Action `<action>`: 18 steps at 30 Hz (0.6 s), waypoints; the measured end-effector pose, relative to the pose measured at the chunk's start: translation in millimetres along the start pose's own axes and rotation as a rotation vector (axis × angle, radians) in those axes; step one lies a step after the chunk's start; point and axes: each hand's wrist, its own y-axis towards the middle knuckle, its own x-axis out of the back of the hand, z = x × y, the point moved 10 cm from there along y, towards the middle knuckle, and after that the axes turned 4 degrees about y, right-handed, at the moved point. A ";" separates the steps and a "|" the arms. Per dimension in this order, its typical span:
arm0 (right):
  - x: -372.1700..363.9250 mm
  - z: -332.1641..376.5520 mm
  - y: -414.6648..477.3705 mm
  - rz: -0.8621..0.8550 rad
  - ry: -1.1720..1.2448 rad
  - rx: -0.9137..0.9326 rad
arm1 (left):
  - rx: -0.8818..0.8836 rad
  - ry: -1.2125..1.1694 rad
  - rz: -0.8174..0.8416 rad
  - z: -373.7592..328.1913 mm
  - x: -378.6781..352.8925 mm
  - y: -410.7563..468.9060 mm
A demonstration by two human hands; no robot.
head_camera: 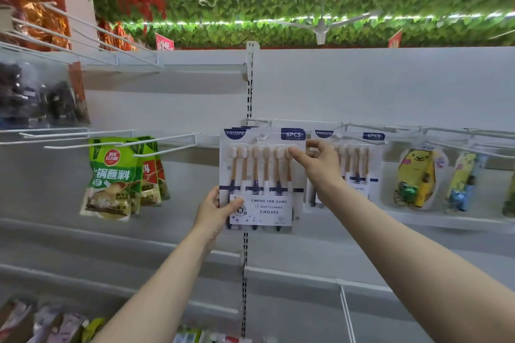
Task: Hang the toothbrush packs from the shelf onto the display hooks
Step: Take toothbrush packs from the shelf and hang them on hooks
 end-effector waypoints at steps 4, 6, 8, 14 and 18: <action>3.0 -6.5 13.3 -0.004 -0.040 -0.005 | 0.004 0.026 -0.001 3.9 -4.2 11.8; 3.1 -9.1 18.3 0.003 -0.055 -0.012 | 0.009 0.032 -0.002 5.3 -6.5 16.4; 3.2 -11.2 22.1 0.008 -0.068 -0.018 | 0.017 0.040 0.003 6.9 -9.5 19.1; 3.8 -11.2 24.7 0.008 -0.076 -0.022 | 0.044 0.067 -0.009 11.6 -14.2 21.3; 4.1 -9.7 25.7 0.004 -0.098 -0.029 | 0.044 0.072 -0.020 12.9 -14.6 21.9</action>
